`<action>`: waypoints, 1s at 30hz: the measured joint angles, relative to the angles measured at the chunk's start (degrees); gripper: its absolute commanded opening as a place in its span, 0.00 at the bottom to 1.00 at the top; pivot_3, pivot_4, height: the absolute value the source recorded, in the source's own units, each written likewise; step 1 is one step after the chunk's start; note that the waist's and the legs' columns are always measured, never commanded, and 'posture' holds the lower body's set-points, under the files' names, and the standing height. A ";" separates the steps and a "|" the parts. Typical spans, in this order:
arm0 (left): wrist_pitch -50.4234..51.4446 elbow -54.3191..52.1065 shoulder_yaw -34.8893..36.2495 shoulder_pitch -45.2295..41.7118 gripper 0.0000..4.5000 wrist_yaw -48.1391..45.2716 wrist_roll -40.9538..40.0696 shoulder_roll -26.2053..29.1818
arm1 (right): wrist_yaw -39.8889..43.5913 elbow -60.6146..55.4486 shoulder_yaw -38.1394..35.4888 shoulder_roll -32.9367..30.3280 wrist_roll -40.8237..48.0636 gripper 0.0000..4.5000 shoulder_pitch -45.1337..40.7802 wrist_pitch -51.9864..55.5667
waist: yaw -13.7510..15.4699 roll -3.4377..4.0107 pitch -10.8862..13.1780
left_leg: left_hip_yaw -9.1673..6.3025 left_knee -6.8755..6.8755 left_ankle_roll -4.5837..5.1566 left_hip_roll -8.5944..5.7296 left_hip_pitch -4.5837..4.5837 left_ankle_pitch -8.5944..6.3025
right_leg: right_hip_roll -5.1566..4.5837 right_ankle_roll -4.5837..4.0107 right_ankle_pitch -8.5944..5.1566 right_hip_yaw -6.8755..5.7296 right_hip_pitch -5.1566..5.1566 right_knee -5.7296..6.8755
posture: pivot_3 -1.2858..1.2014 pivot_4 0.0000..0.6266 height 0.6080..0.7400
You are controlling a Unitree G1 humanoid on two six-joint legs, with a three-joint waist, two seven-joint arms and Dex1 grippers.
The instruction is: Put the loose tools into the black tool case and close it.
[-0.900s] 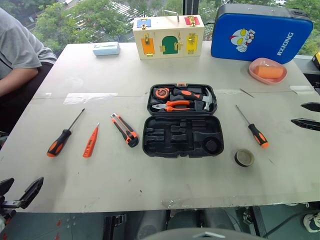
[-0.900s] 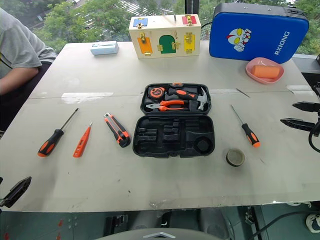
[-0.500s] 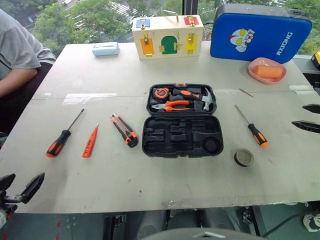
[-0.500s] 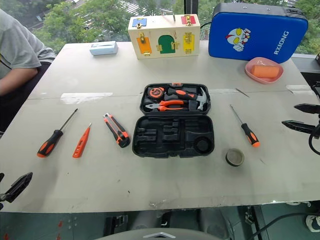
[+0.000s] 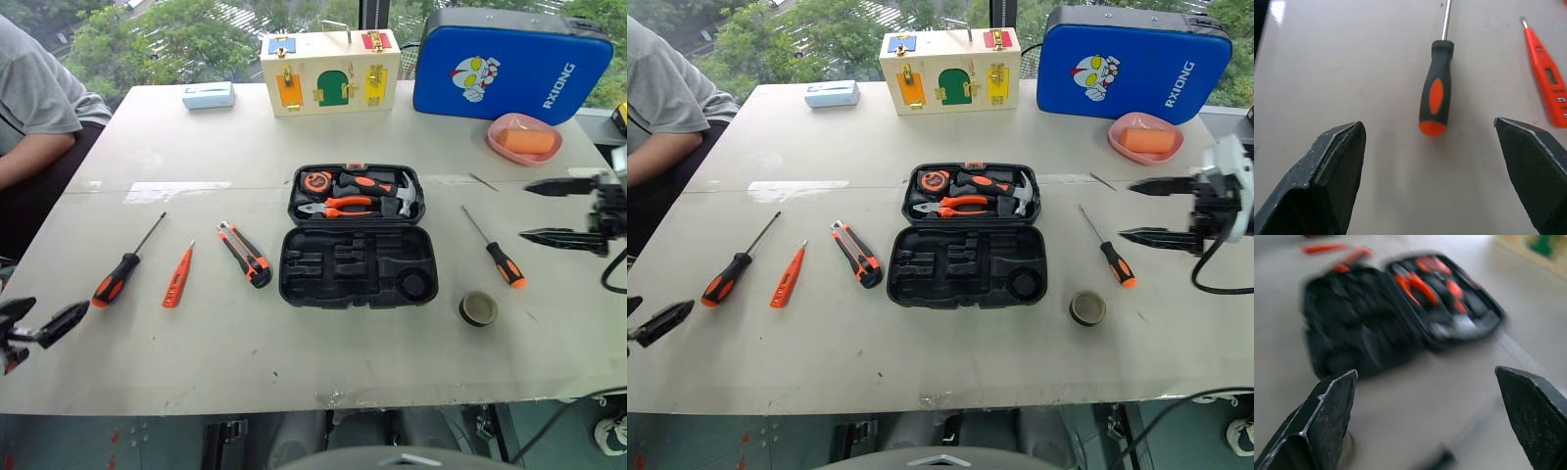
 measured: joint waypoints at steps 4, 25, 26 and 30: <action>1.59 7.32 -7.12 -6.71 1.00 -1.67 2.69 4.10 | -0.90 -9.00 1.12 1.69 3.59 0.96 -0.43 3.16 | 0.08 -0.03 0.00 | 0.00 -0.08 -0.01 -0.02 -0.04 0.00 | -0.03 0.01 0.00 0.00 -0.13 -0.05 | 0.52 0.24 0.96; -5.89 32.93 -30.47 -36.62 0.24 -8.74 14.56 6.02 | -7.30 -20.01 6.29 6.37 8.98 1.00 -4.24 7.68 | 0.04 -0.32 -0.13 | 0.11 0.65 -0.26 -0.05 -1.07 0.16 | -0.07 0.04 0.02 -0.13 -1.35 0.92 | 0.52 0.24 0.96; -6.65 32.94 -30.48 -36.94 0.24 -9.40 14.59 6.02 | -7.40 -19.54 6.32 6.37 8.35 1.00 -4.24 7.19 | 0.05 -0.34 -0.13 | 0.11 0.66 -0.26 -0.05 -1.07 0.16 | -0.07 0.04 0.02 -0.14 -1.35 0.93 | 0.52 0.24 0.96; -10.14 26.01 -31.38 -39.61 0.24 -16.80 14.03 8.09 | -8.02 -17.74 6.11 5.66 7.25 1.00 -3.14 6.57 | 0.36 -0.74 -0.14 | 0.05 0.70 -0.27 -0.05 -1.12 0.17 | -0.09 0.04 0.02 -0.21 -1.35 0.93 | 0.52 0.24 0.96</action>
